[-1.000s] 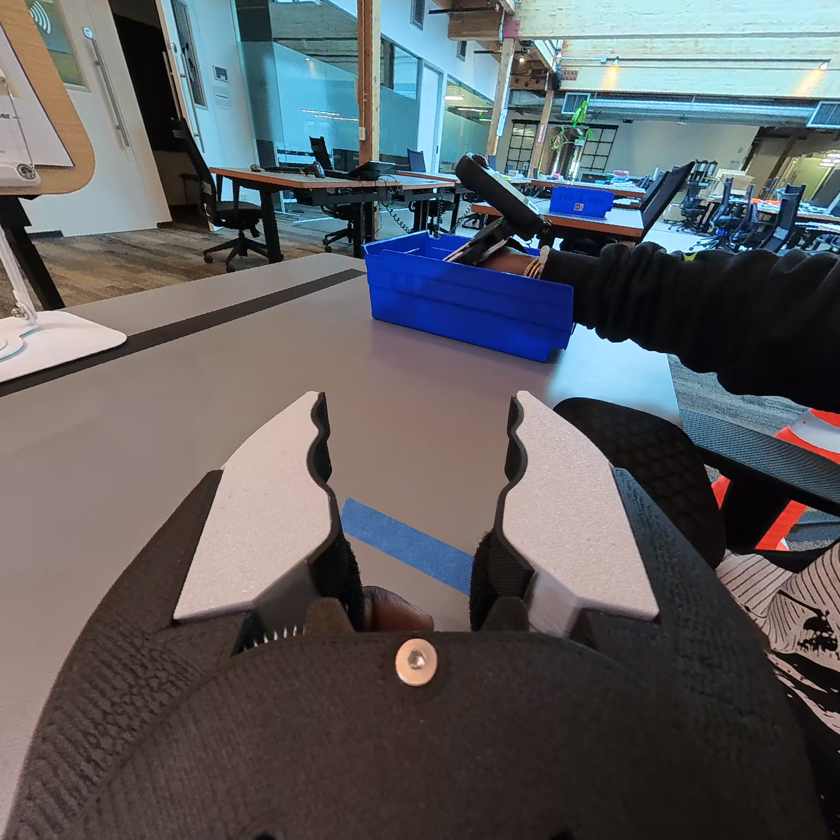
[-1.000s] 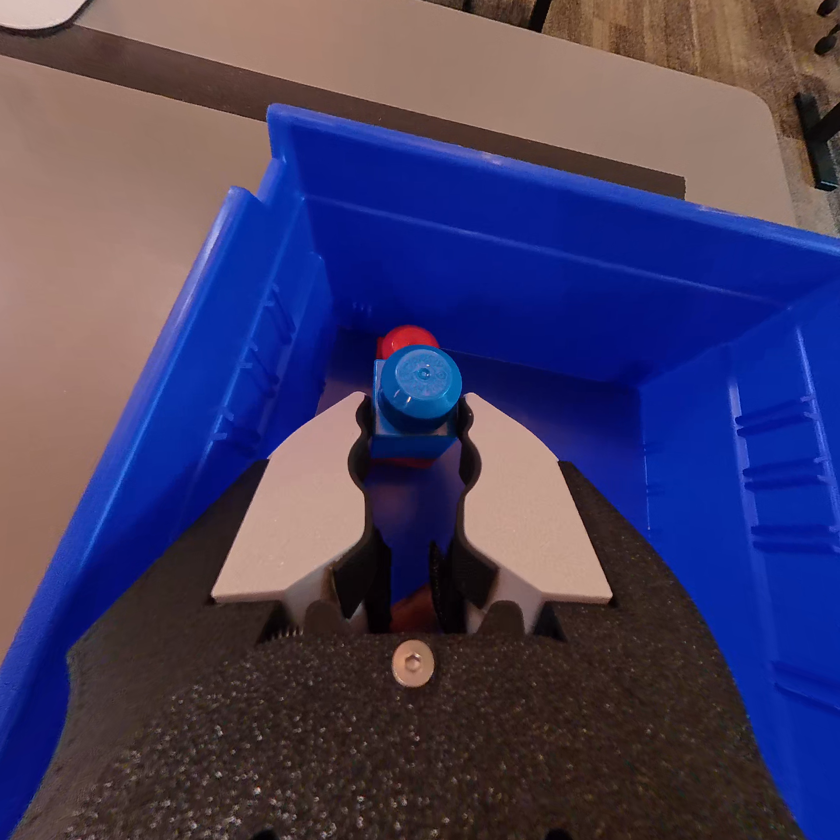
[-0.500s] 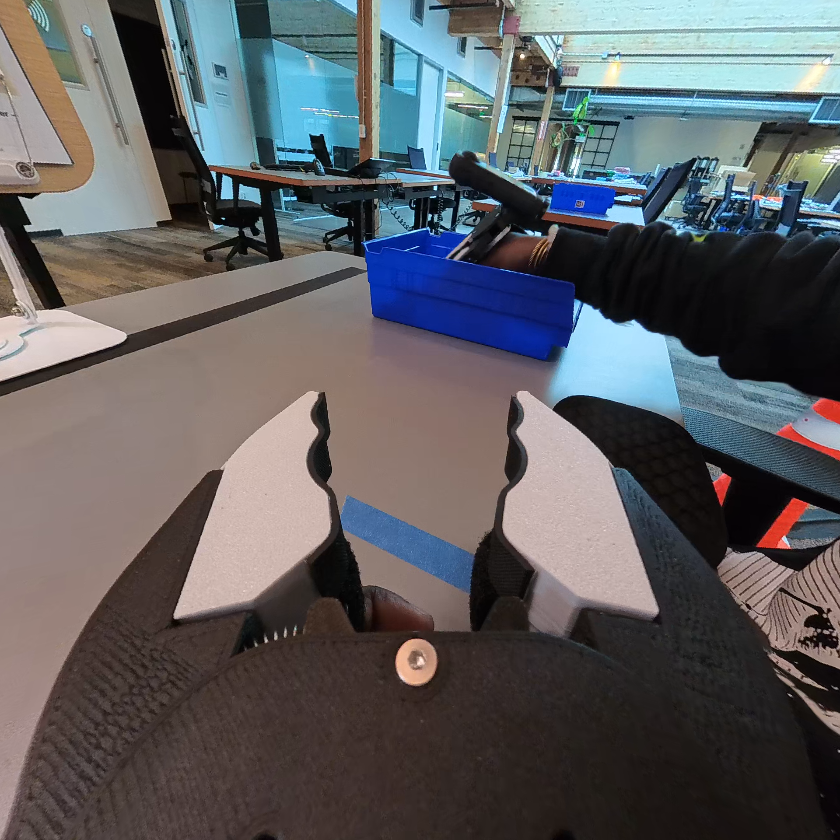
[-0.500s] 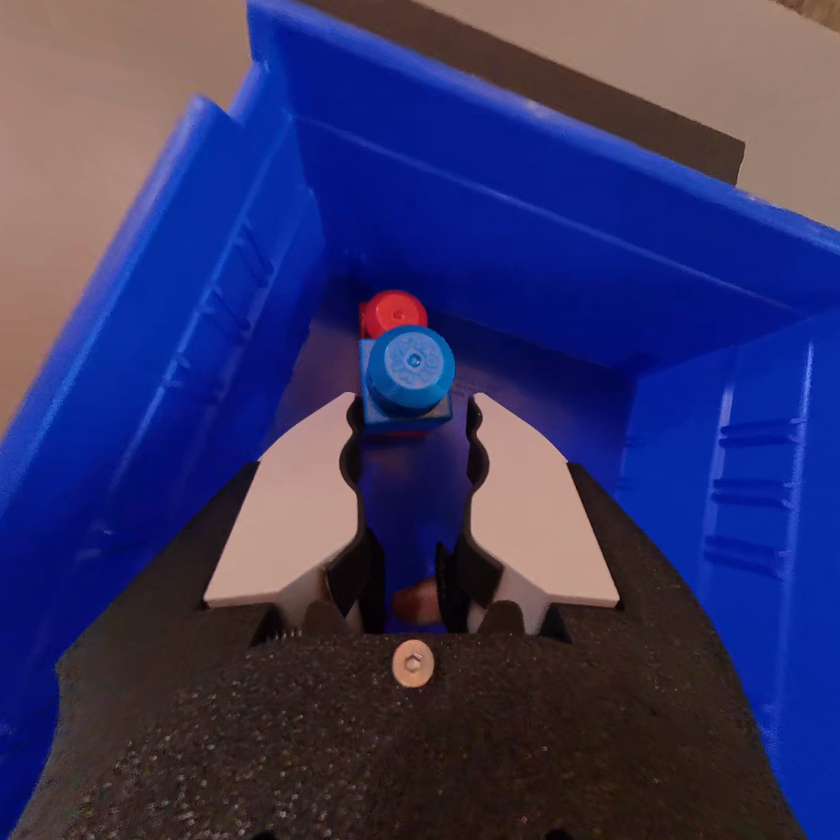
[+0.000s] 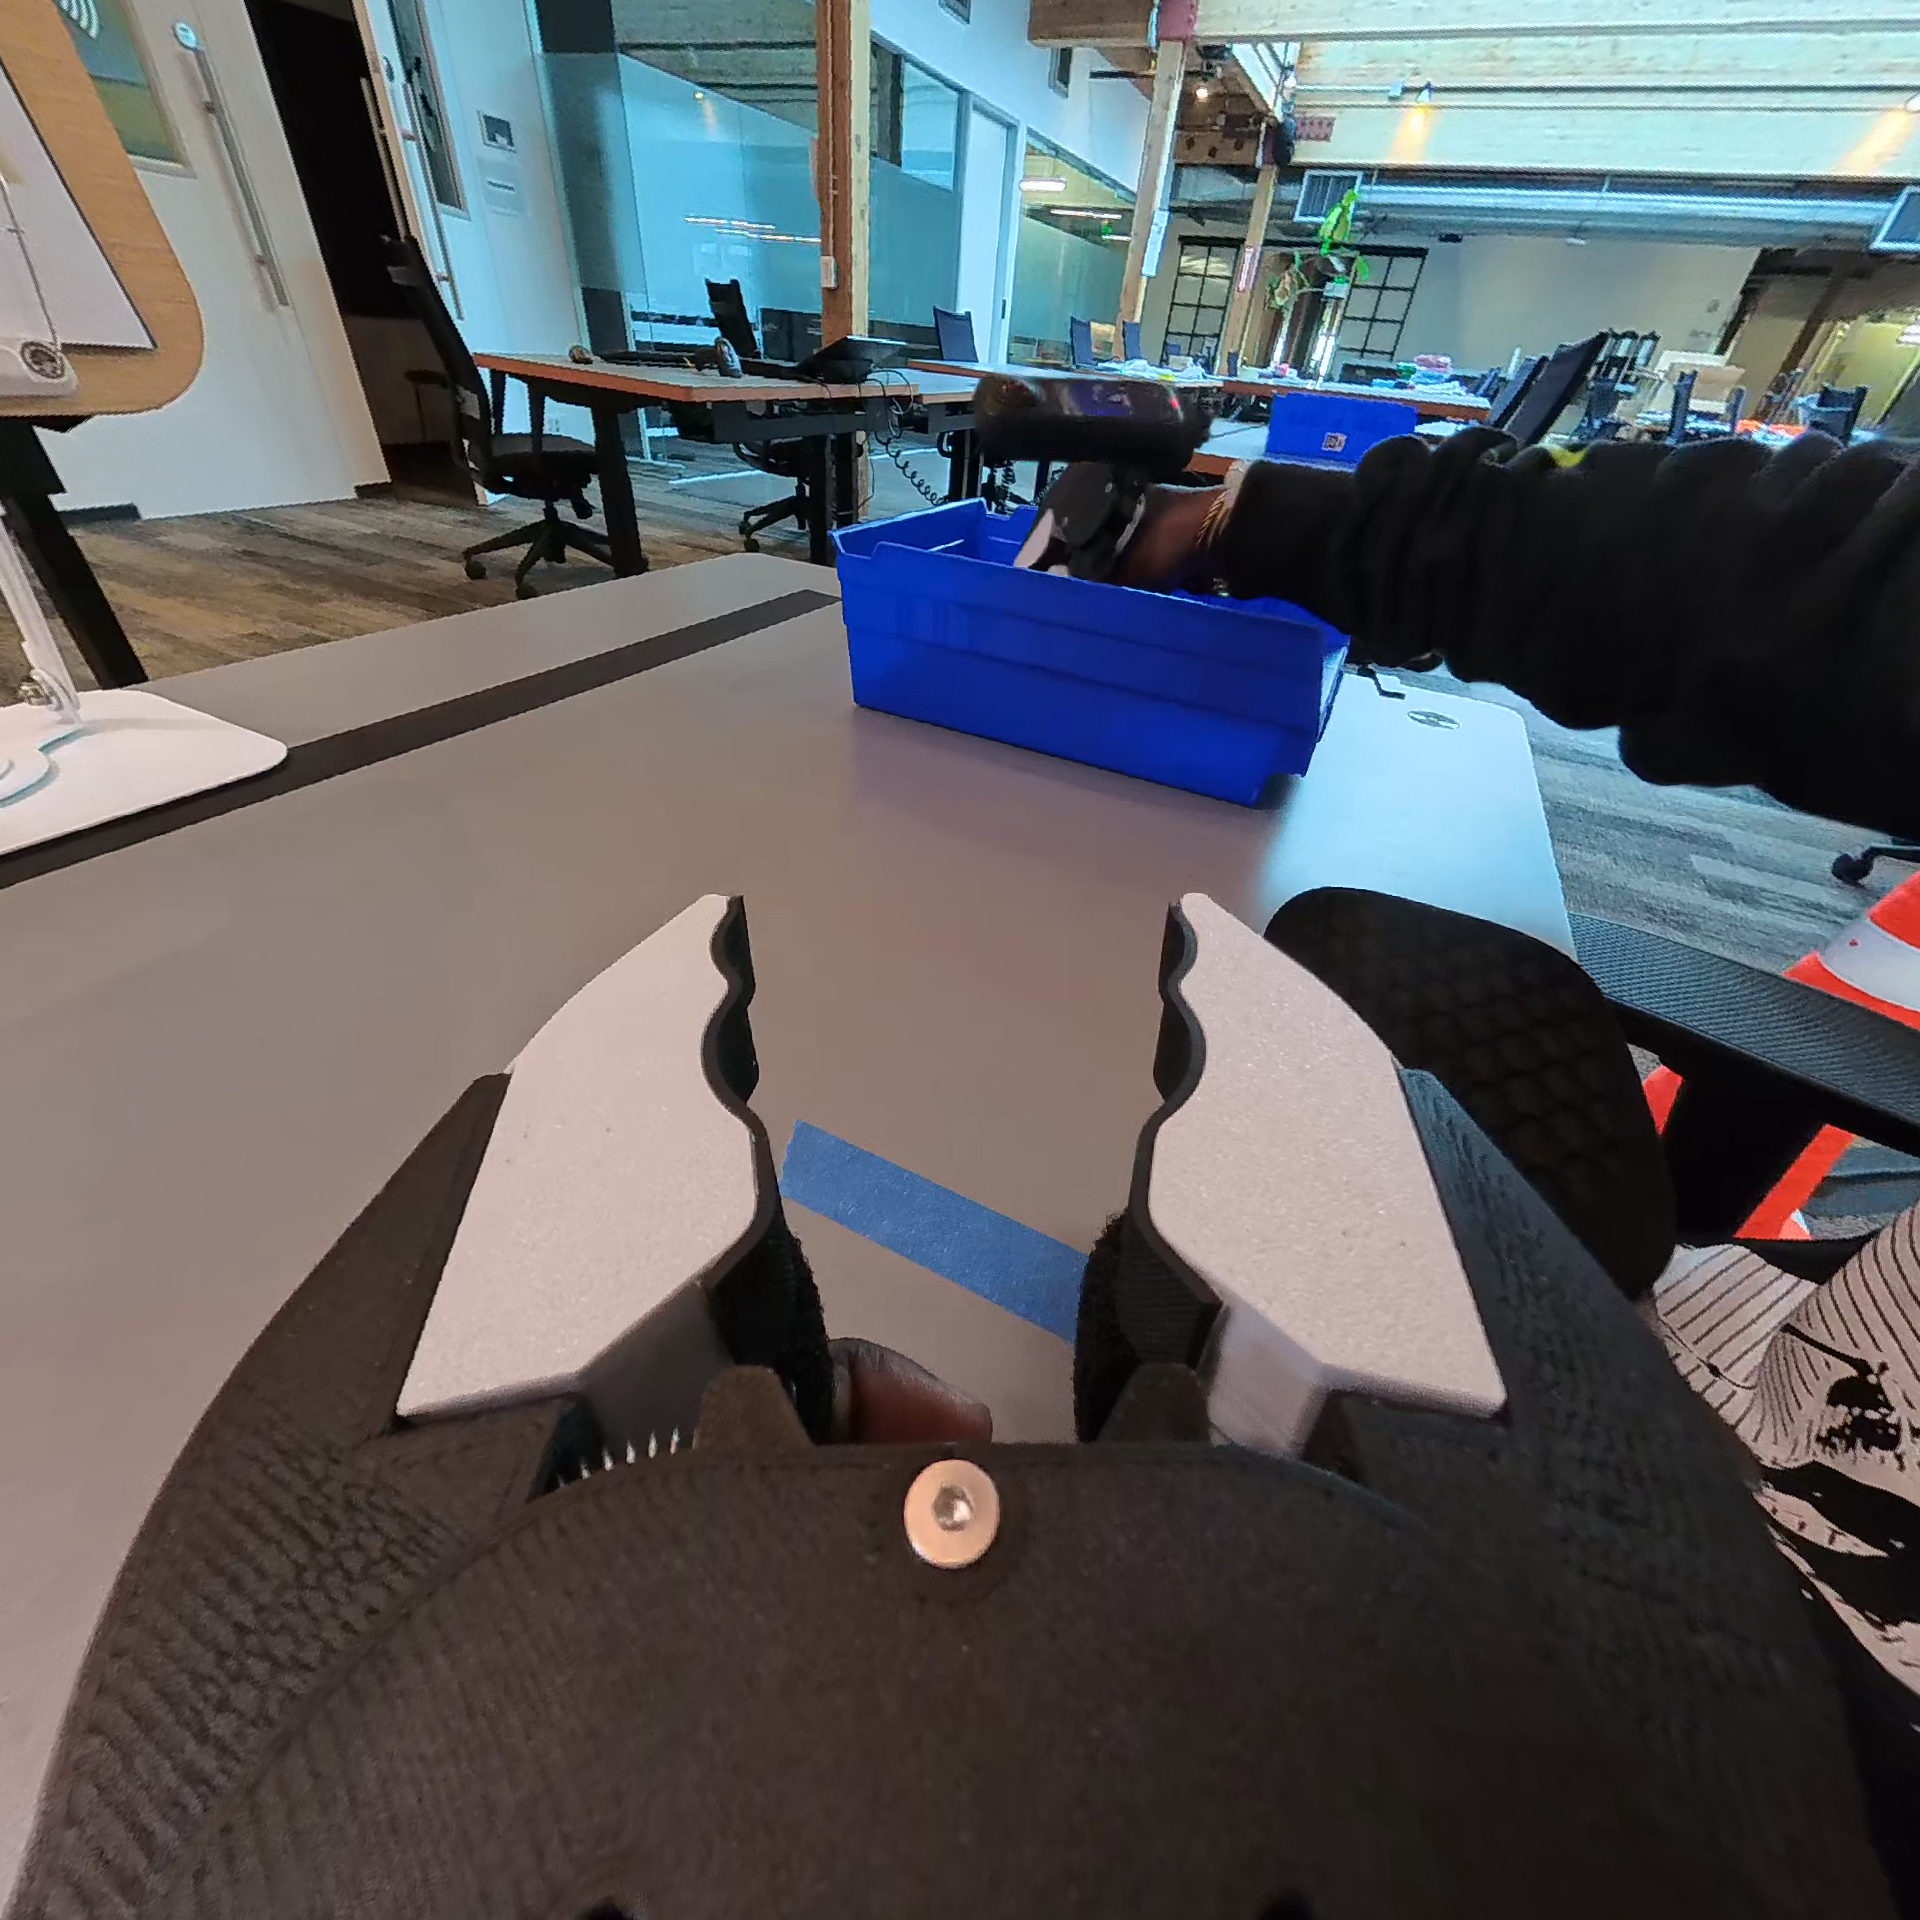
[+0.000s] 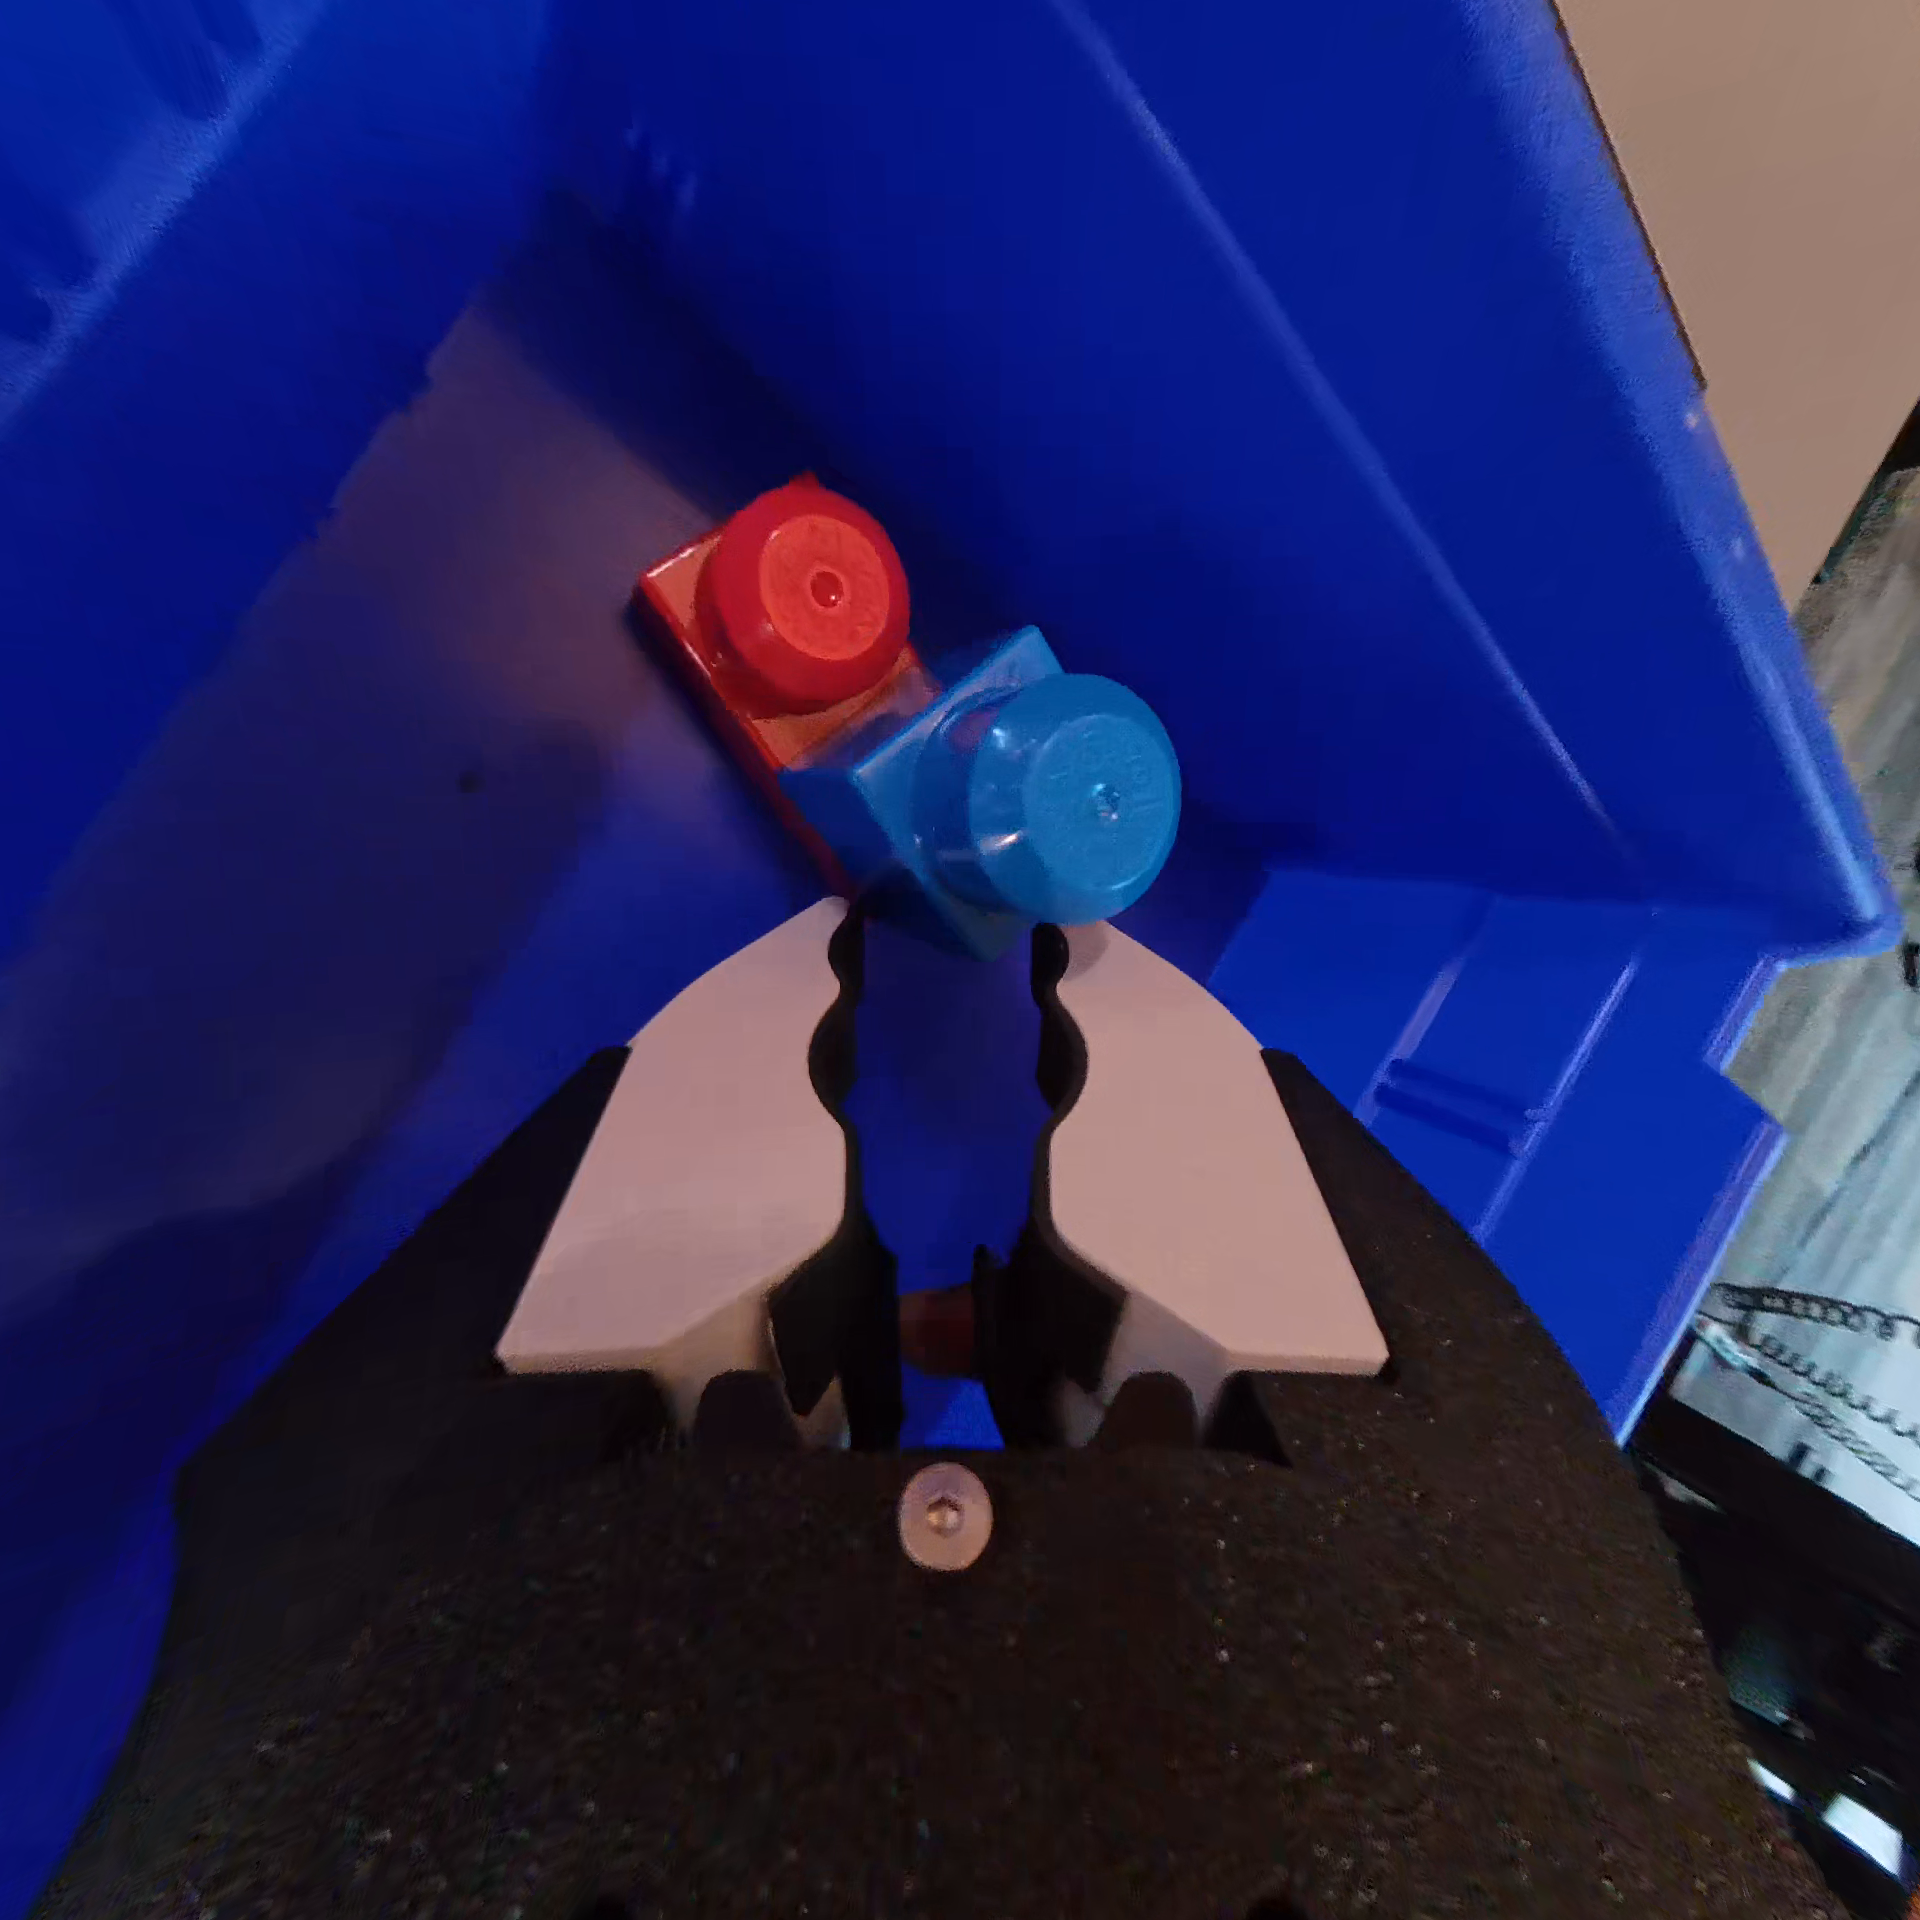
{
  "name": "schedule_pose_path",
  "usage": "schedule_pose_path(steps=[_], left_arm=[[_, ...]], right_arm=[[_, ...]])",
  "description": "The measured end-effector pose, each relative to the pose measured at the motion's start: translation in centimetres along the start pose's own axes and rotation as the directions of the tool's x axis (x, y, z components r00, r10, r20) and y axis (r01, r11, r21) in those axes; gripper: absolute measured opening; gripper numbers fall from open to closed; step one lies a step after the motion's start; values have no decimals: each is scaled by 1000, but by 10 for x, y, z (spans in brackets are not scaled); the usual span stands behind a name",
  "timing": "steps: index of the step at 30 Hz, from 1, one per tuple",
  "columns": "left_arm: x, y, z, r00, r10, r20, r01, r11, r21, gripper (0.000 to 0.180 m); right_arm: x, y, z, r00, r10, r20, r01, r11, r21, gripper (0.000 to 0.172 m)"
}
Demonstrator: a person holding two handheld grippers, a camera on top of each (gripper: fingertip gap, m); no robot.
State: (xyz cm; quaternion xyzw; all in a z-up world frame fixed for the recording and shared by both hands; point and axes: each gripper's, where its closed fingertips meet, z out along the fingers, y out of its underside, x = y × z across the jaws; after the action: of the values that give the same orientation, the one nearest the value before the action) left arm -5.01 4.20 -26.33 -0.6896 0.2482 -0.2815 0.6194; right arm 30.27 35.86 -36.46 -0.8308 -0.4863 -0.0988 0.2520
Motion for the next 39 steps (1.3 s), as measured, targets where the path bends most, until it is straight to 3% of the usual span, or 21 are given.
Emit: schedule_pose_path(steps=[8, 14, 22, 34, 39], left_arm=[[-2, 3, 1, 1000, -4, 7, 4, 1000, -9, 75], [-5, 6, 2, 1000, -7, 15, 8, 1000, -20, 75], [-7, 8, 4, 1000, -7, 17, 7, 1000, -27, 75], [-6, 9, 4, 1000, -2, 16, 2, 1000, -27, 75], [-7, 7, 3, 1000, 2, 19, -2, 1000, -20, 75]], right_arm=[[2, -24, 9, 974, -226, -21, 226, 961, 157, 28], [-8, -35, 13, 962, -274, 21, 259, 929, 265, 28], [-11, -46, 14, 960, -279, 18, 256, 902, 346, 28], [-19, -48, 10, 972, -222, 75, 181, 915, 361, 24], [-9, -50, -6, 991, -117, 62, 85, 921, 380, 39]])
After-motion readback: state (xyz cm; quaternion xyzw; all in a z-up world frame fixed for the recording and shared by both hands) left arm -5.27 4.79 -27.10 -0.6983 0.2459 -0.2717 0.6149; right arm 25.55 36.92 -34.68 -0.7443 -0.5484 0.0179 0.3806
